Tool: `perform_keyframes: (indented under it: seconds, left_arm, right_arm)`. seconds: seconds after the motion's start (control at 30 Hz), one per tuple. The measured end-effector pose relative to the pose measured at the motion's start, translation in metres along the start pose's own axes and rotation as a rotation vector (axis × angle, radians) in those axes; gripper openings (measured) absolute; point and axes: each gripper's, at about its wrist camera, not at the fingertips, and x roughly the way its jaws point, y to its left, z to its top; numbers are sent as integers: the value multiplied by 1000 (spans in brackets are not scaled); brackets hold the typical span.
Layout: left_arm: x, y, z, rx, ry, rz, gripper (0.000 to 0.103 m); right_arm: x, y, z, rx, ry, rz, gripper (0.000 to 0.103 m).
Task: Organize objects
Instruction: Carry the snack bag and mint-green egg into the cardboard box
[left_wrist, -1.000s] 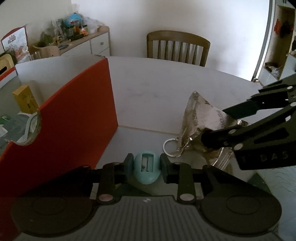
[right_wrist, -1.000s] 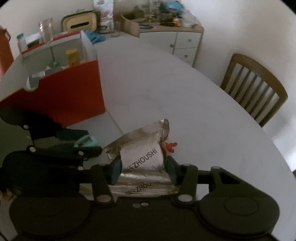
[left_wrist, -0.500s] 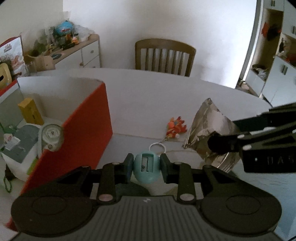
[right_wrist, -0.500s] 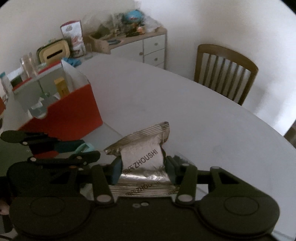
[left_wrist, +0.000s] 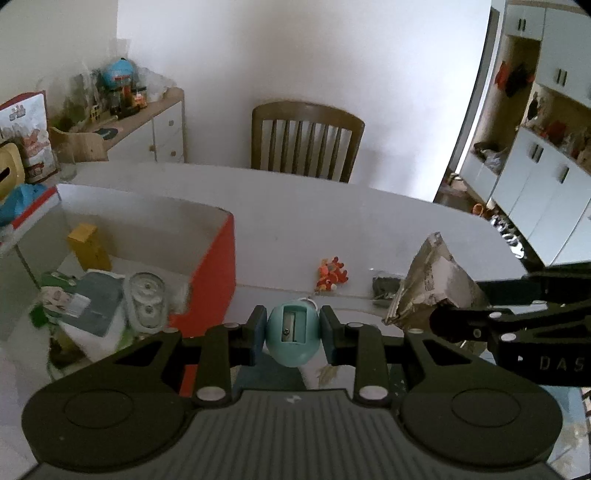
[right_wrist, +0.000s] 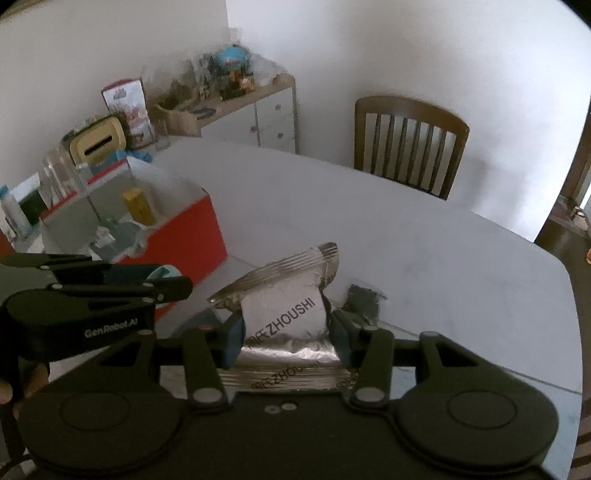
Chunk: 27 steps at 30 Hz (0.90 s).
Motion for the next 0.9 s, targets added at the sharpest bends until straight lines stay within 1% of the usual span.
perform_keyframes:
  seconds: [0.2,0.43,0.67,0.9]
  left_arm:
    - [-29,25,7,-4,-19,-10,30]
    - [-50,67,13,-11,-36,3,30]
    - [-60,113,18,-18,-48,25,30]
    - [-55,158,21,-14,-38,44,30]
  right_arm:
    - [-19,33,1,42,-18,-2,48]
    - [-24,76,10,72,-33,16,48]
    - [-20,112,24,144,-52,25,48]
    - [-6,140,32,206,-45,27,48]
